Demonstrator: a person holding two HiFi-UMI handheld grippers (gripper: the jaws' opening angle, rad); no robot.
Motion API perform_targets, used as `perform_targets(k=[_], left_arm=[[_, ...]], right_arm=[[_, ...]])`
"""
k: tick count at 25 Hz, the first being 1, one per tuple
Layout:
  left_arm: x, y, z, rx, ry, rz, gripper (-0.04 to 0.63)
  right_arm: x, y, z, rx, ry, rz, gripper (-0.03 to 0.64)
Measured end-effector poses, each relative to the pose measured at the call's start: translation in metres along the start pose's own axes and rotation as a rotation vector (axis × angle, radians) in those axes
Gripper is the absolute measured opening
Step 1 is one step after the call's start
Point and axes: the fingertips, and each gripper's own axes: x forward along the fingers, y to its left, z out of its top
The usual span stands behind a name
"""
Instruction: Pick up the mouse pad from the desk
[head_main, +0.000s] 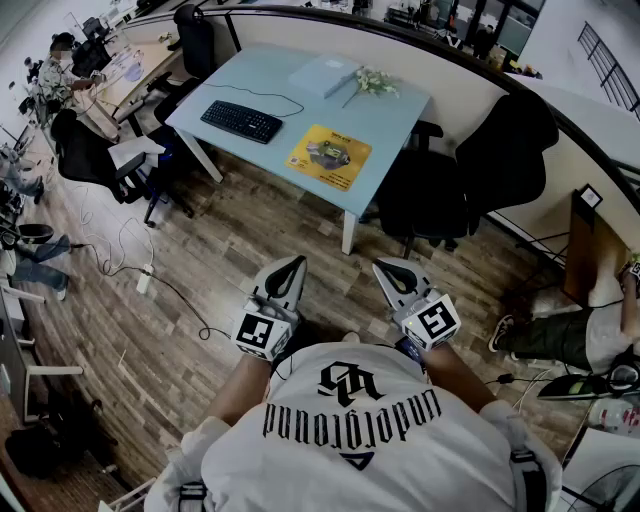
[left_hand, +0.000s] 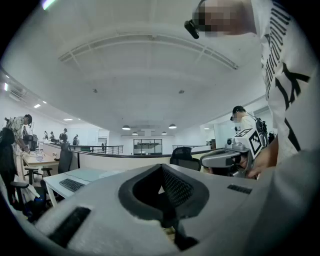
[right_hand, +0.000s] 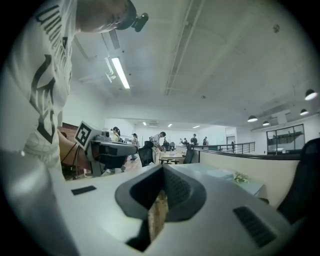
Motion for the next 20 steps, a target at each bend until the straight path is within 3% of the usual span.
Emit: perform_targets(k=[20], left_arm=[[0.015,-0.004,0.006,0.022,-0.002,-0.007,0.008]], right_arm=[[-0.003,-0.009,0.006,-0.023,-0.008,0.001,0.006]])
